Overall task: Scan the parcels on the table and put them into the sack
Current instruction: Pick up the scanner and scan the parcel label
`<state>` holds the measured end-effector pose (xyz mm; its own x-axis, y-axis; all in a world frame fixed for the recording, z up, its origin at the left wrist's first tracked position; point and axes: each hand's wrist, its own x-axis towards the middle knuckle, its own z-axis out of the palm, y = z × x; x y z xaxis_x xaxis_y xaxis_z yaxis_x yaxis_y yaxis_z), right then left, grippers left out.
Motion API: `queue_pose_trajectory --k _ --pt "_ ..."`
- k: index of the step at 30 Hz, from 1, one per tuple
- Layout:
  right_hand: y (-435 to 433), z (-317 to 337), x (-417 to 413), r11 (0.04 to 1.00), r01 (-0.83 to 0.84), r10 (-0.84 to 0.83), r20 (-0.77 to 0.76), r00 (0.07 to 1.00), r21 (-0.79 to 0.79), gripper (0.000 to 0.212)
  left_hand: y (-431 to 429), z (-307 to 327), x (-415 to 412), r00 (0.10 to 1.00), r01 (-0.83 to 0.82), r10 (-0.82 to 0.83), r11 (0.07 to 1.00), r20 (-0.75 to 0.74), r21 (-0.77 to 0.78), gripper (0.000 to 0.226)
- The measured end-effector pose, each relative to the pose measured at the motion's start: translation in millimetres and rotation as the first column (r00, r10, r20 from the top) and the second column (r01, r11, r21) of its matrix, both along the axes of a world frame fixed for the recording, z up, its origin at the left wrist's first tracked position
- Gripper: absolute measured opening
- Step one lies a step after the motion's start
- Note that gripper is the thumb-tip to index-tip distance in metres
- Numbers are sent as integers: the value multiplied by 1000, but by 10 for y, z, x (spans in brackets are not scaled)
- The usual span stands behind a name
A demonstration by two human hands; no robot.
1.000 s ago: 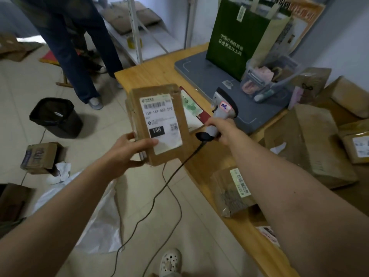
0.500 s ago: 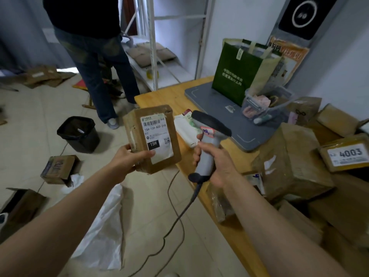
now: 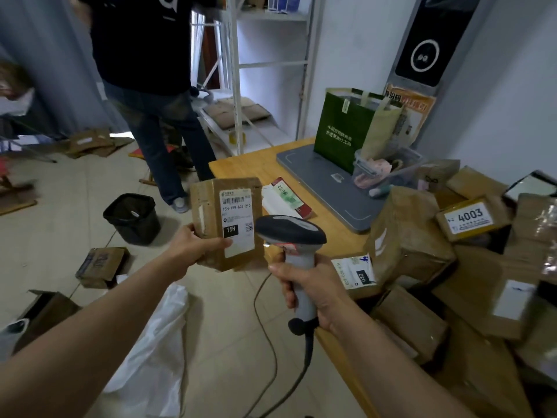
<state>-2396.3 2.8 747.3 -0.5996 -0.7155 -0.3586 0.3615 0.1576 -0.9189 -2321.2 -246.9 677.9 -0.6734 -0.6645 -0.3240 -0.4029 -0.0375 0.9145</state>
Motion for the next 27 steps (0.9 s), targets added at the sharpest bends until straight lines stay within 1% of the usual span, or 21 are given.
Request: queue_pose_trajectory --k 6,9,17,27 --pt "122 57 77 1000 18 -17 -37 999 18 12 95 74 9 1000 -17 17 1000 12 -18 83" --pt "157 103 89 1000 18 -18 -88 996 -6 14 104 84 19 1000 -24 24 1000 12 -7 93" --pt "201 194 76 1000 -2 0 -129 992 -19 14 140 43 51 999 -29 29 999 14 -17 87" --pt "188 190 79 1000 -24 25 -130 991 7 14 139 36 90 999 -32 32 998 -3 -54 81"
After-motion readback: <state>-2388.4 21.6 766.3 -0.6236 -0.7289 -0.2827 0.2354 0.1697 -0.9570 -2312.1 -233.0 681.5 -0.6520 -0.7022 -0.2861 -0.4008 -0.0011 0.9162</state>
